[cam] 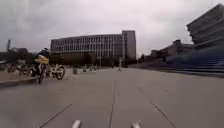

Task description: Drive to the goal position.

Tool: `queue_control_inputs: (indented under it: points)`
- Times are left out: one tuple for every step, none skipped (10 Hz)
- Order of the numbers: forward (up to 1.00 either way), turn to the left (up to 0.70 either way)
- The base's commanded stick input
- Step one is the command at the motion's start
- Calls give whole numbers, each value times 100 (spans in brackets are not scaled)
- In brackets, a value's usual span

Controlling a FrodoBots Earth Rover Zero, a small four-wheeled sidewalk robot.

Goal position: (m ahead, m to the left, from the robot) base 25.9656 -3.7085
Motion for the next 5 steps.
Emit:
queue_control_inputs:
  points:
    - [85,0]
    - [85,0]
    - [85,0]
    - [85,0]
    - [85,0]
